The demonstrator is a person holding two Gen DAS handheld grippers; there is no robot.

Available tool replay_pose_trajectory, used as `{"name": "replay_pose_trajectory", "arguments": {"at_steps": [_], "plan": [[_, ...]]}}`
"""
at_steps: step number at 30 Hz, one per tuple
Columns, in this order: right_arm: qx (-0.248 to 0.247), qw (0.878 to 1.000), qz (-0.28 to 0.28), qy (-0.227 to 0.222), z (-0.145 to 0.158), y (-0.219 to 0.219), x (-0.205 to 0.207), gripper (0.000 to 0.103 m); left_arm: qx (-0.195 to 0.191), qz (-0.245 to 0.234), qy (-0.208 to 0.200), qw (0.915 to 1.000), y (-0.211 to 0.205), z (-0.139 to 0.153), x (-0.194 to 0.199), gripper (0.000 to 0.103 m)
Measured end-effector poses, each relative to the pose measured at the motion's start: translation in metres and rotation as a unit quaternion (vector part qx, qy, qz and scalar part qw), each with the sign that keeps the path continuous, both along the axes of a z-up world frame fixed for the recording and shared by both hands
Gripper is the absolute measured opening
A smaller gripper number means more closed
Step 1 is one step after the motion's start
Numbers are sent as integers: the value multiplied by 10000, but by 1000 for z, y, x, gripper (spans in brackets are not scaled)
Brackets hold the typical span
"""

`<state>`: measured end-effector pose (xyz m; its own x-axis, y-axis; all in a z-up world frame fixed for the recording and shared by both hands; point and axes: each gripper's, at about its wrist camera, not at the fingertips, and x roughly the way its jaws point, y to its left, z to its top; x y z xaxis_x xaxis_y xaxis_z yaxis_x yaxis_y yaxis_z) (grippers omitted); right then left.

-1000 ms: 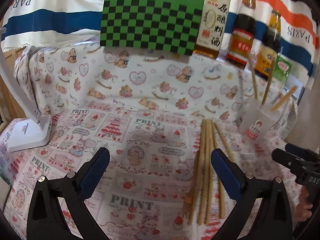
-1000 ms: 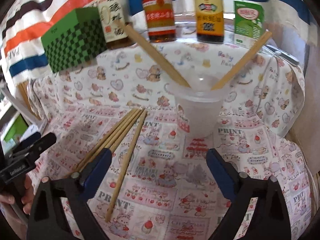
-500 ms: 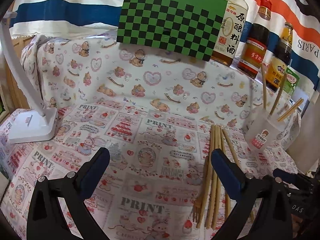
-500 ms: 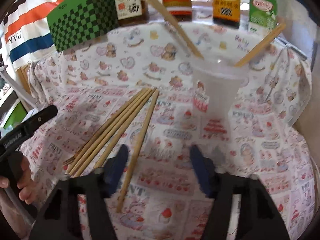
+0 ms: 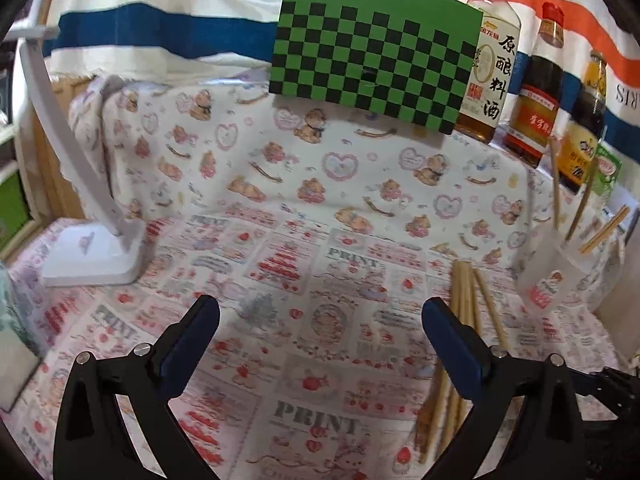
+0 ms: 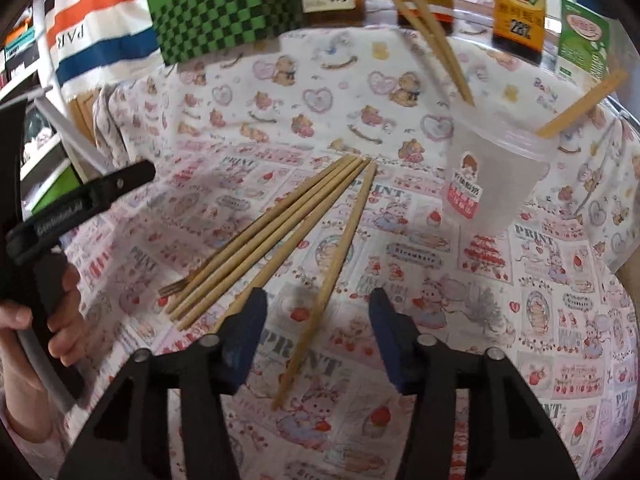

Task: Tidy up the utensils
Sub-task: 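Lower the left tool toward the lying chopsticks while the right tool approaches another, then close the right tool on a chopstick while the left tool closes on one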

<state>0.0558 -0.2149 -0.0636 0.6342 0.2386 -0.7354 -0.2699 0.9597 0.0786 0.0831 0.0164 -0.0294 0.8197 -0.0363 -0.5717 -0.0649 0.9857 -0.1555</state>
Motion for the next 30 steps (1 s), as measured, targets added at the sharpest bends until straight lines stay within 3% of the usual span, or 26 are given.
{"name": "replay_pose_trajectory", "arguments": {"at_steps": [11, 15, 17, 22, 27, 30], "plan": [[-519, 9979, -345, 196, -16, -3, 12, 52, 174, -3, -43, 9998, -4, 2, -1, 100], [-392, 9972, -625, 140, -18, -12, 15, 48, 179, -5, -30, 9998, -4, 1, -1, 100], [-393, 9969, -669, 116, -18, -15, 16, 43, 195, 0, -29, 9998, -4, 1, -1, 100], [-393, 9968, -689, 115, -16, -17, 17, 6, 199, -32, 5, 9998, -4, 0, 0, 100], [188, 9974, -680, 128, -7, -26, 14, 6, 235, -27, -30, 9997, -4, 1, -1, 100], [391, 9945, -931, -267, 9, -36, 5, 6, 206, -68, -56, 9997, -4, 2, -1, 100]]}}
